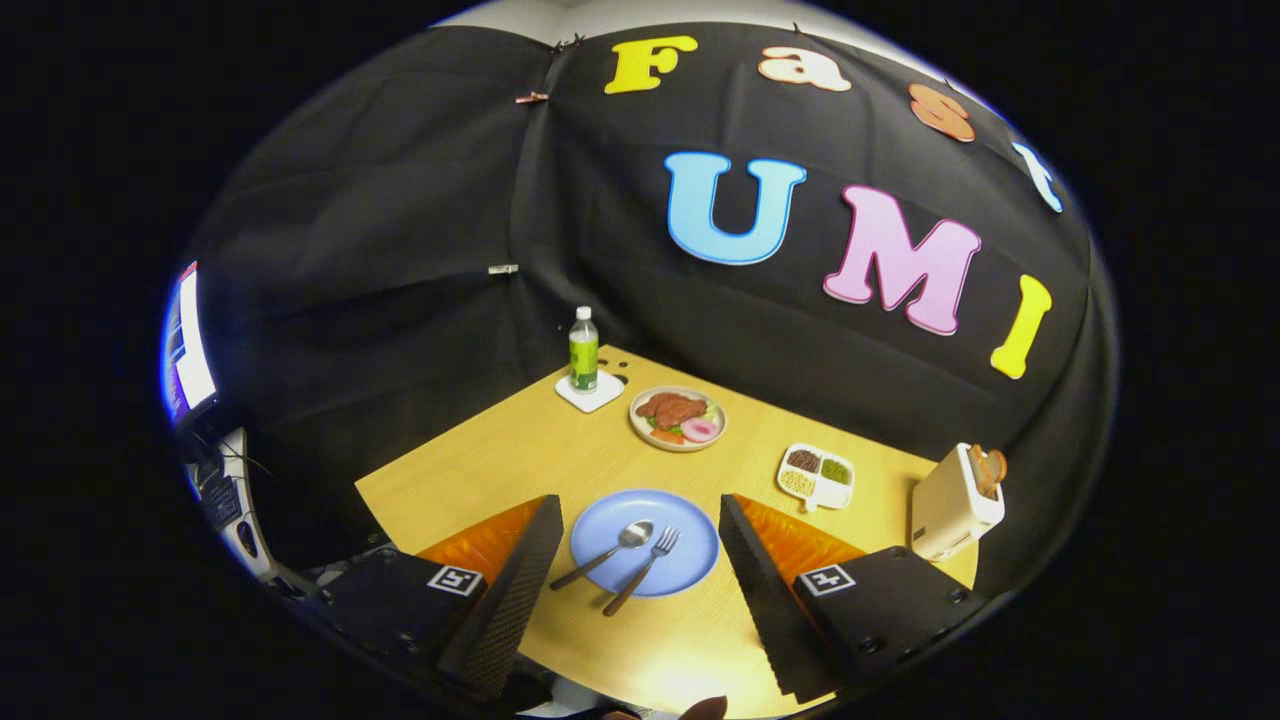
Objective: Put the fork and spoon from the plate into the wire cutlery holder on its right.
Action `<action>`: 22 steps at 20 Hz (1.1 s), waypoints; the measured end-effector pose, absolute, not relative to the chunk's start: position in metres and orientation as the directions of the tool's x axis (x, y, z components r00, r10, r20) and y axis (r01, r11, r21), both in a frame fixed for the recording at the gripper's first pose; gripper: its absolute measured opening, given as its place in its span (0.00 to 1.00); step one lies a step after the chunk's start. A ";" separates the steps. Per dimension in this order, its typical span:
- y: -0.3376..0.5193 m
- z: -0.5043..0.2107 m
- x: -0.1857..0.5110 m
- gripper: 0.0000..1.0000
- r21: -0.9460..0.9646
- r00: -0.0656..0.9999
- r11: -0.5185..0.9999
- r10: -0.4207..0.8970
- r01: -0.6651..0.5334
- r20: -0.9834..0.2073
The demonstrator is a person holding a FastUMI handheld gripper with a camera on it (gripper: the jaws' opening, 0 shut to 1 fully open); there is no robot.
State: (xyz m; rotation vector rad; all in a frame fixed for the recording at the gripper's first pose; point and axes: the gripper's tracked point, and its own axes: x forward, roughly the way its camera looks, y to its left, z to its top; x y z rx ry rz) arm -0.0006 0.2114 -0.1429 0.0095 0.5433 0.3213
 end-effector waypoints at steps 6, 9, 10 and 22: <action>0.226 -0.211 0.004 0.98 0.109 0.721 0.954 0.282 -0.278 -0.633; 0.224 -0.244 0.011 0.98 0.098 0.687 0.964 0.247 -0.249 -0.684; 0.222 -0.258 0.014 0.98 0.087 0.673 0.967 0.229 -0.238 -0.703; 0.224 -0.380 0.036 0.75 0.112 0.456 0.990 0.138 -0.084 -0.879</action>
